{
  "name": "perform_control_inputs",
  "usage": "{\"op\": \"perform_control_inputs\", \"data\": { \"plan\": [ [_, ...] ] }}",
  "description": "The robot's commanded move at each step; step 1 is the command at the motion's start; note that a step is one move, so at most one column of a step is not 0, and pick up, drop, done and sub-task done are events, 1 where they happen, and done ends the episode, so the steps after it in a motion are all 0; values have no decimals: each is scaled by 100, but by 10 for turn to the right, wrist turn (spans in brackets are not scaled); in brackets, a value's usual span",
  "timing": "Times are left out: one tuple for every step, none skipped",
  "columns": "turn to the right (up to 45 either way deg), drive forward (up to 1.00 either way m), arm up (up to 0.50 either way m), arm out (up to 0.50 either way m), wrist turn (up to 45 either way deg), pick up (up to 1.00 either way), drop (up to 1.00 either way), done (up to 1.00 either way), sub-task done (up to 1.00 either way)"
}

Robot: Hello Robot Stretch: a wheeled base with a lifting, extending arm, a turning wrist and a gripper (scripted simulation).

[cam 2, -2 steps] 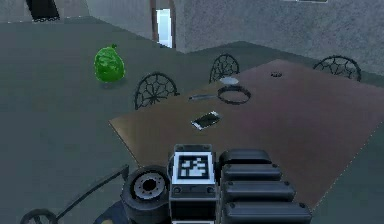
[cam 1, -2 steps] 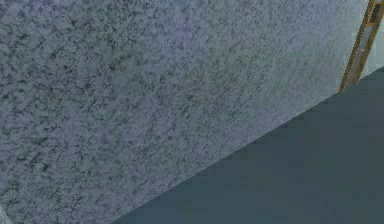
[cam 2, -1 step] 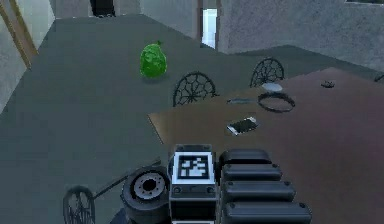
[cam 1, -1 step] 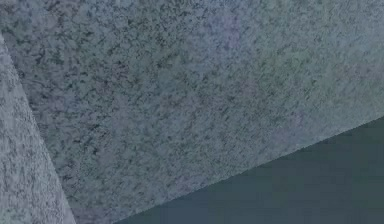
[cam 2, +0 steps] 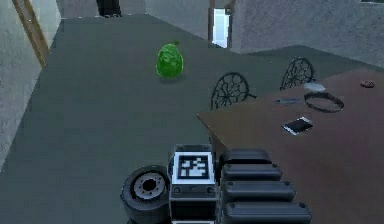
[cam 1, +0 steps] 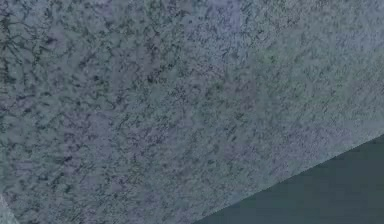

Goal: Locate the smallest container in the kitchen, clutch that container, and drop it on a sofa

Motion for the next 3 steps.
{"op": "perform_control_inputs", "data": {
  "plan": [
    [-180, 0, 0, 0, 0, 0, 0, 0, 0],
    [0, 5, 0, 0, 0, 0, 0, 0, 0],
    [210, 0, 0, 0, 0, 0, 0, 0, 0]
  ]
}}
